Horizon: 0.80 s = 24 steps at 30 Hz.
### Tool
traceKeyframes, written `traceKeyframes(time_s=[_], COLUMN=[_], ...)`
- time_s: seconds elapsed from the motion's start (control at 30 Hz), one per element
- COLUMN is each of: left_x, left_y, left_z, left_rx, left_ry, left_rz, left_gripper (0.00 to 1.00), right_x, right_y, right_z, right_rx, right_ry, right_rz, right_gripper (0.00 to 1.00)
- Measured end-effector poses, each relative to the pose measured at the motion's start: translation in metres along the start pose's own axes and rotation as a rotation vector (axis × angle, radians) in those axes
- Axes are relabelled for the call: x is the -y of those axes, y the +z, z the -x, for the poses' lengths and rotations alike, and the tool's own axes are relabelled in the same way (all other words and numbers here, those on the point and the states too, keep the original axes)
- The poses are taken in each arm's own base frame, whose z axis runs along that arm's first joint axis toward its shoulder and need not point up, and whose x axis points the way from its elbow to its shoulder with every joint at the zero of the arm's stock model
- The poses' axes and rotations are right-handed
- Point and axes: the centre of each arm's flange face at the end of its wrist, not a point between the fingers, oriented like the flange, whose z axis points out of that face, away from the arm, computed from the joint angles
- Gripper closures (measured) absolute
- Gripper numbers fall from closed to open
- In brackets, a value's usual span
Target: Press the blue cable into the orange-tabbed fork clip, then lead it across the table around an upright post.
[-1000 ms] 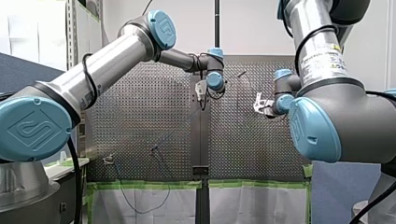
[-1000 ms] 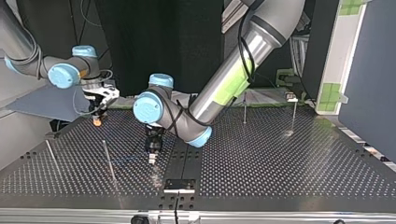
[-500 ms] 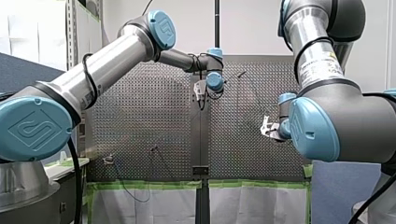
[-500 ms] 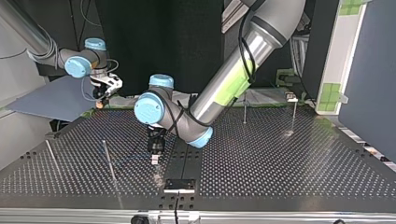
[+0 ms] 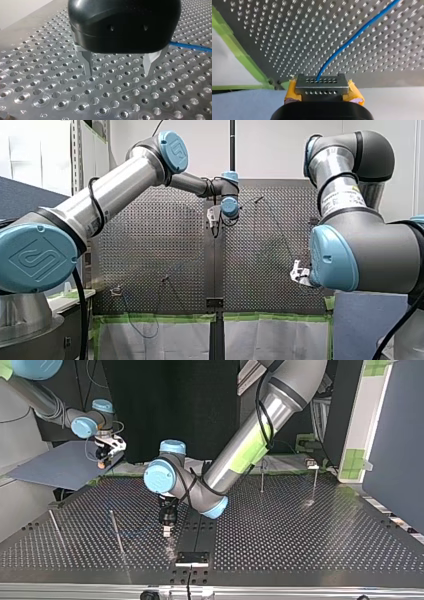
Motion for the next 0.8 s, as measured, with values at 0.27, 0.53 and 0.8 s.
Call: traceKeyframes(time_s=[0.27,0.53,0.8], left_x=[0.000,-0.002,-0.003], left_y=[0.000,0.001,0.001], left_z=[0.000,-0.001,-0.001], left_rx=[0.000,-0.006,-0.008], left_ry=[0.002,0.015,0.023], left_rz=[0.001,0.004,0.005], left_gripper=[0.00,0.00,0.00], right_x=[-0.035,-0.067,-0.091], right_y=[0.014,0.034,0.042], right_z=[0.028,0.056,0.093], right_rx=[-0.026,-0.053,-0.029], right_ry=[0.028,0.024,0.029], right_rz=[0.075,0.112,0.140], right_gripper=[1.00,1.00,1.00])
